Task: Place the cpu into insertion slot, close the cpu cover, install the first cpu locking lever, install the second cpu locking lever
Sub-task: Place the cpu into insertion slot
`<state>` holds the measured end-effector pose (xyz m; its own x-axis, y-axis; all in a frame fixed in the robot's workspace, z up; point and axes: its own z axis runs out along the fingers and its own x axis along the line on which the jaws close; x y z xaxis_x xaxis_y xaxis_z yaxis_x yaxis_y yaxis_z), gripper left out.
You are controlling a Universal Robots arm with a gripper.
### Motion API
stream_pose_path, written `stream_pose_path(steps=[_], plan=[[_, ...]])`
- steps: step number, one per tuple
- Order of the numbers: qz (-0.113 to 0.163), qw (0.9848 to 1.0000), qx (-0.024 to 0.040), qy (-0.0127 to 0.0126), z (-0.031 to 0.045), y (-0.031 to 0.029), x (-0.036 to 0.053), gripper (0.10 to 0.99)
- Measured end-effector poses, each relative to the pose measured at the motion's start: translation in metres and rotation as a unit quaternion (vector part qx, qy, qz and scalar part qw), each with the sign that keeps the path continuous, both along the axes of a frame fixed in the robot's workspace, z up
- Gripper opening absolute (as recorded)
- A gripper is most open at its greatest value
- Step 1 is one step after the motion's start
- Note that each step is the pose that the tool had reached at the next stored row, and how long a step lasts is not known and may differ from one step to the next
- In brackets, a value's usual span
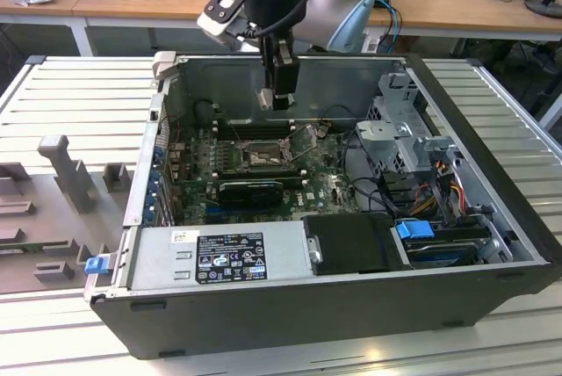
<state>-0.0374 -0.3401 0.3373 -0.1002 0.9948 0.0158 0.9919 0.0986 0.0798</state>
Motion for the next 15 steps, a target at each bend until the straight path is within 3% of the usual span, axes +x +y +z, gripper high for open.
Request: stream_pose_path(steps=[3,6,12,15], plan=[[-0.027,0.9996,0.0,0.001,-0.0026,0.0,0.0,0.529],[-0.06,0.9982,-0.0012,0.0013,-0.0079,0.0,0.0,0.529],[-0.057,0.9984,-0.0012,0.0012,-0.0232,0.0018,-0.0022,0.529],[-0.04,0.9992,-0.0013,0.0012,-0.0313,0.0019,-0.0023,0.529]])
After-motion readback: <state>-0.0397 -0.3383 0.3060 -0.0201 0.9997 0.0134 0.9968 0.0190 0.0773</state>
